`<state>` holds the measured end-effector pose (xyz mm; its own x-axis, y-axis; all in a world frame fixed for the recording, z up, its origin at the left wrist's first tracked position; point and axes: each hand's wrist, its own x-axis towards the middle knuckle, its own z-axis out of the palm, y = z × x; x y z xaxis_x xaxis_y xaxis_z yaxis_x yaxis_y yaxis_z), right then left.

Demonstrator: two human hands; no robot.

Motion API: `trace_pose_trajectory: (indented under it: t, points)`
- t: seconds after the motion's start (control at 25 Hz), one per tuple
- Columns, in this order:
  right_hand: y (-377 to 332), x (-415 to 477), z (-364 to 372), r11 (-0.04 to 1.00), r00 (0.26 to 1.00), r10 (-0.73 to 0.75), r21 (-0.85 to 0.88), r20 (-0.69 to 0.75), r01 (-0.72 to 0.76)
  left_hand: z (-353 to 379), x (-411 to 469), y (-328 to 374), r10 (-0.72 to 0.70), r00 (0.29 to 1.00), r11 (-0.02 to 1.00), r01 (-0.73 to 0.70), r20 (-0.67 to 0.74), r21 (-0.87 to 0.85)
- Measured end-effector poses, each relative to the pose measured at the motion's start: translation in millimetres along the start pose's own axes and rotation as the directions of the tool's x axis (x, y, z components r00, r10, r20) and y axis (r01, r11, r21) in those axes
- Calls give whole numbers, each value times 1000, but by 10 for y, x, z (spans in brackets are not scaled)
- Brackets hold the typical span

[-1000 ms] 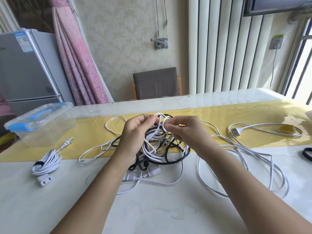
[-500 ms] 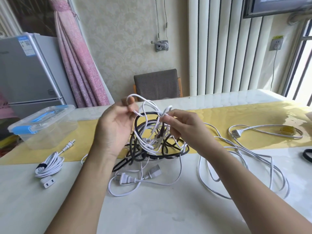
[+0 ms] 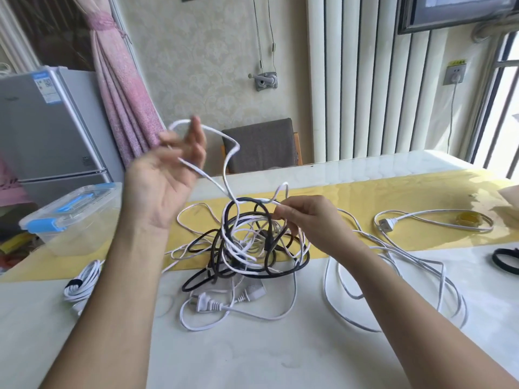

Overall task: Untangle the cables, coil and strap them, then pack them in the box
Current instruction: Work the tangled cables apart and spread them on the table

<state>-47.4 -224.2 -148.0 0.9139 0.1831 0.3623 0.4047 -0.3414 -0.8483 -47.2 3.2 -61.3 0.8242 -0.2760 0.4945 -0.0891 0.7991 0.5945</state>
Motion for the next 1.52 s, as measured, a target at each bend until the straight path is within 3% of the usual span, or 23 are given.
trace_pose_trajectory:
  t: [0.04,0.08,0.16,0.24,0.32,0.4,0.48,0.52,0.6,0.64,0.68,0.76,0.8,0.96,1.04,1.16,1.24,1.36,1.44,1.48,1.52]
  points:
    - [10,5,-34,1000,999,11,-12,-48,-12,51,118,169,28,999,990,-23,35,-138]
    - [14,7,-78,1000,996,22,-19,-85,-23,139,224,324,45,999,990,-41,28,-136]
    - [8,-2,-155,998,993,35,-45,-115,-40,257,386,494,-26,997,992,34,-74,120]
    - [3,-10,-192,996,992,46,-75,-115,-55,189,482,516,-118,962,897,210,-247,389]
    - [-5,-9,-198,992,991,55,-105,-120,-68,69,492,434,-67,905,770,315,-421,554]
    - [2,9,-235,987,984,66,-134,-167,-89,-70,459,394,72,865,720,300,-497,625]
    - [17,24,-329,986,969,91,-116,-229,-120,-147,446,440,151,844,832,173,-514,528]
    - [30,23,-382,986,963,98,-106,-253,-128,-178,437,492,99,868,909,120,-486,400]
    - [46,11,-468,986,955,95,-108,-280,-130,-159,398,543,-172,935,978,200,-311,60]
    - [51,7,-497,985,955,93,-112,-283,-129,-125,371,524,-284,928,952,303,-241,49]
    - [53,10,-521,984,957,92,-121,-277,-130,-105,359,500,-308,912,909,366,-269,198]
    - [56,9,-551,979,969,113,-142,-220,-146,-34,369,454,-229,894,709,425,-386,563]
    - [56,3,-561,982,978,139,-109,-158,-157,-5,382,426,-158,907,658,392,-390,644]
    - [6,-71,-486,966,964,186,145,190,-215,-6,420,354,-58,922,578,344,-383,740]
    - [-14,-66,-403,982,967,116,120,225,-146,-57,391,273,-32,910,532,366,-413,763]
    - [-17,-15,-297,999,978,53,-11,202,-52,-16,327,173,-57,913,596,356,-405,720]
    - [-21,-14,-250,997,975,48,-72,215,-33,125,280,168,-87,928,570,344,-361,746]
    - [-54,-32,-216,992,977,41,-128,209,-15,485,146,177,-112,963,373,269,-245,888]
    - [-60,-17,-238,989,995,30,-148,91,-16,762,-23,211,-305,930,202,274,-206,940]
    - [-61,-7,-272,994,999,31,-103,-6,-32,878,-131,215,-485,851,99,281,-201,955]
    - [-65,-1,-312,999,994,47,0,-95,-47,965,-252,185,-663,717,-16,273,-214,962]
